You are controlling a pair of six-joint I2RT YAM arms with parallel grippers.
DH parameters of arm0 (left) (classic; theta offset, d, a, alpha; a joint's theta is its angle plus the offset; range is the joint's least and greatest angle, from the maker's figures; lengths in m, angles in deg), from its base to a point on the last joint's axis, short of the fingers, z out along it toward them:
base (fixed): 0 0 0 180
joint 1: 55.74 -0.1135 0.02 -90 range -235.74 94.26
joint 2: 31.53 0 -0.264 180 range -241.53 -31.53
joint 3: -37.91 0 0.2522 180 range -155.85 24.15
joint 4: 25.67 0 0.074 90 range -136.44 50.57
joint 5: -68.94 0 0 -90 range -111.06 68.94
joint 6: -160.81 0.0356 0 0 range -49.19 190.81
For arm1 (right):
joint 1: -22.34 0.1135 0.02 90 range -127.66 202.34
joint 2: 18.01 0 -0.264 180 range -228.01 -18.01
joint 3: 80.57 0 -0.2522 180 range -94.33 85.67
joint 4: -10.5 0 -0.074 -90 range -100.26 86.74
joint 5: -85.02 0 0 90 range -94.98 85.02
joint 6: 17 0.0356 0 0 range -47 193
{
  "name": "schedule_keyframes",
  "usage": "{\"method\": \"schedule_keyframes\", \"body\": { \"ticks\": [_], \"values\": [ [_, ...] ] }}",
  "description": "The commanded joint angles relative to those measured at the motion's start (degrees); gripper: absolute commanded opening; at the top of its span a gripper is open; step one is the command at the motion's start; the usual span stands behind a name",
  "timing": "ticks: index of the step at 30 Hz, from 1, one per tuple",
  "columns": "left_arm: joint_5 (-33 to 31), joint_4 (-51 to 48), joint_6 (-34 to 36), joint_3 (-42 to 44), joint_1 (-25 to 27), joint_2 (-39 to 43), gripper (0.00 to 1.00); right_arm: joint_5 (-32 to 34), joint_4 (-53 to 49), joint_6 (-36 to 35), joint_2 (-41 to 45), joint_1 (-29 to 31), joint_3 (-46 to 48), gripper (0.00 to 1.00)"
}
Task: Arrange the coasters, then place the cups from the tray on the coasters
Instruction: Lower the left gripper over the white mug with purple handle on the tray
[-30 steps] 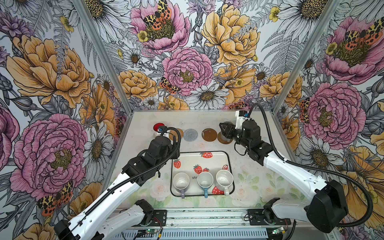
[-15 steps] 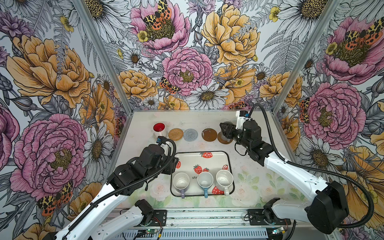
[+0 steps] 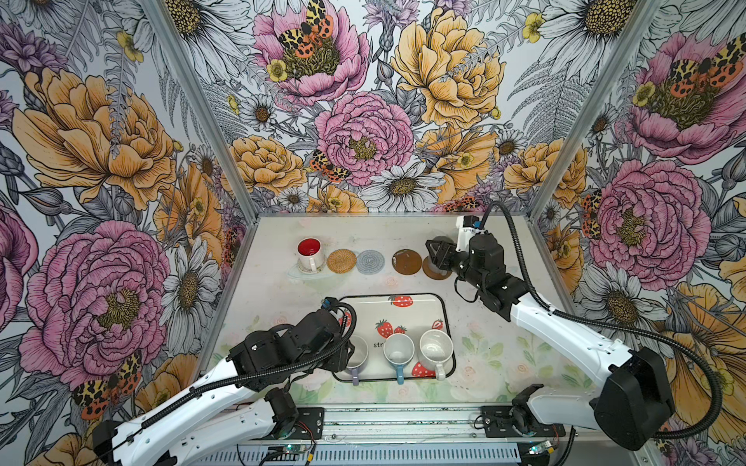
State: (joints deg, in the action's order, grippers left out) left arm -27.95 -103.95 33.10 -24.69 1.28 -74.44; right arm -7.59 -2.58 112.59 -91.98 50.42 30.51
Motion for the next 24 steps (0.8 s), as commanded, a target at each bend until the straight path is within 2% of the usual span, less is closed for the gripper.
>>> {"method": "schedule_keyframes", "body": {
  "ticks": [1,10,24],
  "values": [
    [-3.6,-0.4,-6.0,1.2,4.2,-0.9,0.57,1.2,0.9,-0.5,-0.6,0.2,-0.2,0.48],
    [-9.5,0.1,-16.0,4.3,13.4,-5.5,0.59,1.0,0.8,-0.4,-2.1,0.2,-0.8,0.48],
    [-9.0,12.2,-17.8,11.5,14.4,-10.5,0.61,0.7,0.6,0.1,-2.5,0.2,-1.0,0.48]
  ]
}}
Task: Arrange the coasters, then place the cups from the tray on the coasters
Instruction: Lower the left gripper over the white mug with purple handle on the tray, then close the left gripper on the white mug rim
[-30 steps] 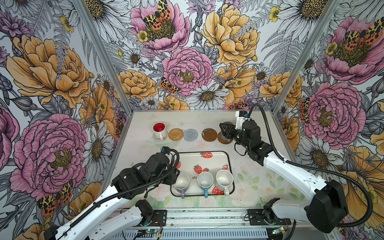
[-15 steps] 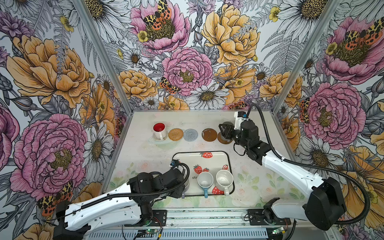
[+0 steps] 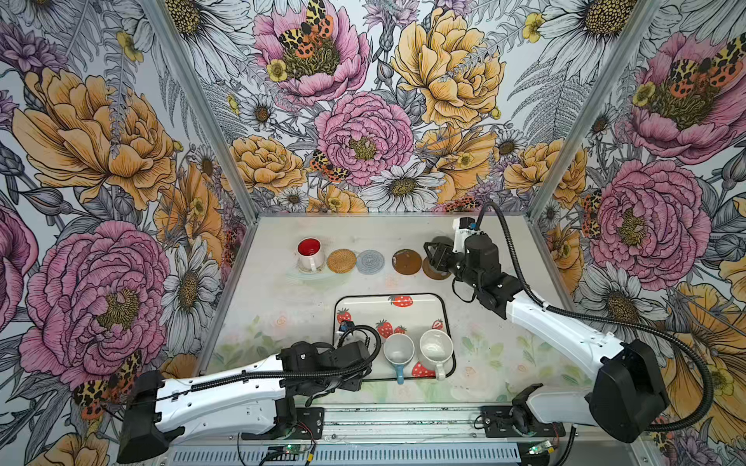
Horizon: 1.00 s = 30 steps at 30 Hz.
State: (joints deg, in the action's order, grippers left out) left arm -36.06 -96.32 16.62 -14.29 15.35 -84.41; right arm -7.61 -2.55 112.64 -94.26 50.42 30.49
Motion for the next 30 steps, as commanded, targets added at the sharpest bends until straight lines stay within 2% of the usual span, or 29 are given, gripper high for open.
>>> {"method": "schedule_keyframes", "body": {
  "ticks": [1,6,13,30],
  "values": [
    [-0.7,5.3,-1.4,1.5,0.2,-1.0,0.61,0.7,0.7,0.2,-0.3,0.2,-0.9,0.48],
    [-1.3,7.2,-2.0,3.1,0.2,-2.9,0.61,0.3,0.6,0.3,-0.6,0.3,-1.2,0.47],
    [-3.6,8.6,-2.7,4.3,-0.1,-3.3,0.56,0.2,0.7,0.4,-1.2,0.4,-1.5,0.47],
    [-4.2,12.1,-2.3,6.9,-2.5,-4.0,0.37,-0.8,0.6,0.5,-3.1,0.5,-2.7,0.46]
  ]
}}
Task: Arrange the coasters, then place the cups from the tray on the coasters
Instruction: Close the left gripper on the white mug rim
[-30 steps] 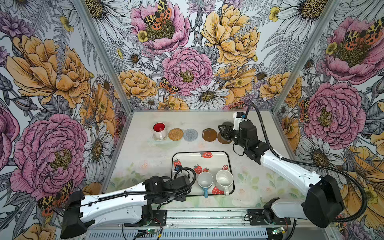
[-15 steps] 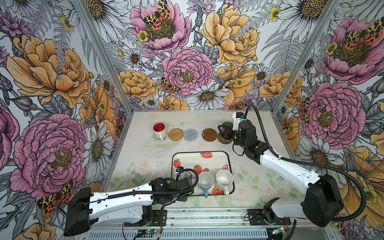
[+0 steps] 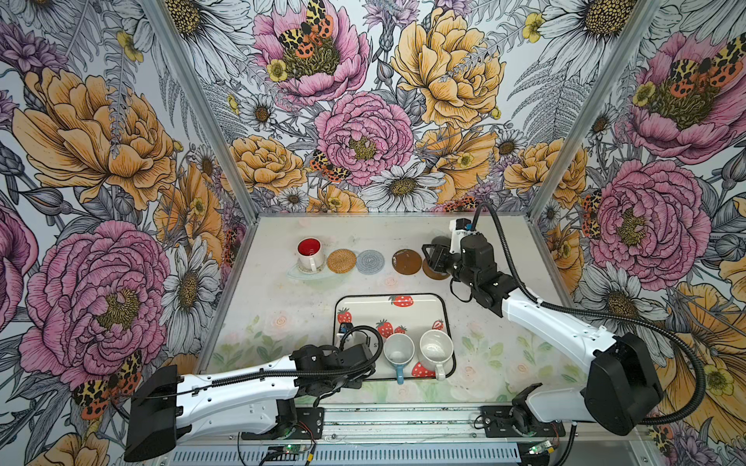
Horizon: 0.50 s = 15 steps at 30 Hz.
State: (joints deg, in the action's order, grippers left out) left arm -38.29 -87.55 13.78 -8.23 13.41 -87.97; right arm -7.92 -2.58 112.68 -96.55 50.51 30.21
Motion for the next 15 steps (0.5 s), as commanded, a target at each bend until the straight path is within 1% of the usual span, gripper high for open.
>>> {"method": "schedule_keyframes", "body": {
  "ticks": [1,9,15],
  "values": [
    [-1.8,3.8,0.5,1.1,-0.6,-0.7,0.36,-0.7,0.7,0.5,-0.9,0.4,-2.5,0.46],
    [-1.7,4.2,0.7,0.8,-0.7,-2.9,0.29,-1.1,0.7,0.5,-1.3,0.4,-2.6,0.46],
    [-1.8,4.2,0.8,0.3,-0.8,-2.7,0.18,-1.0,0.7,0.3,-1.0,0.4,-2.4,0.46]
  ]
}}
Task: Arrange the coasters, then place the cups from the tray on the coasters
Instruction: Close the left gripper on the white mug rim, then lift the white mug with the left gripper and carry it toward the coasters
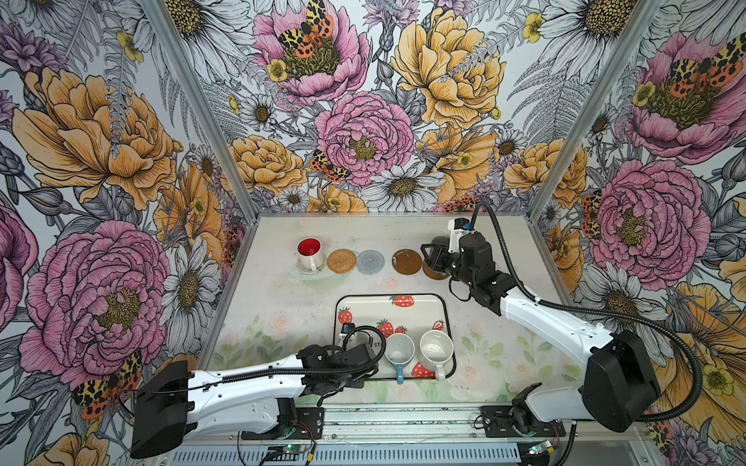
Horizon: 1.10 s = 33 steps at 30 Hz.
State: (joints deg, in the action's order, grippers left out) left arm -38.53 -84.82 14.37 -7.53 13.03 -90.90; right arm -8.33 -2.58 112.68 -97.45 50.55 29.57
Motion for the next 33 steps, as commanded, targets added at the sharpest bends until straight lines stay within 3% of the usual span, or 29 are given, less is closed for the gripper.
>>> {"method": "schedule_keyframes", "body": {
  "ticks": [1,5,21,33],
  "values": [
    [-1.5,1.4,0.3,-0.5,-0.4,0.2,0.15,-0.6,0.5,0.4,-0.1,0.4,-1.7,0.46],
    [-1.0,1.3,0.7,-0.9,-0.3,0.6,0.00,-0.7,0.5,0.3,0.0,0.4,-1.8,0.46],
    [-3.9,-0.8,3.1,-6.1,0.2,0.4,0.00,-0.6,0.5,0.0,-0.3,0.4,-1.8,0.46],
    [-5.2,-1.5,5.3,-9.7,-3.9,-2.4,0.00,-1.2,0.6,-0.4,-0.7,0.3,-1.9,0.46]
  ]
}}
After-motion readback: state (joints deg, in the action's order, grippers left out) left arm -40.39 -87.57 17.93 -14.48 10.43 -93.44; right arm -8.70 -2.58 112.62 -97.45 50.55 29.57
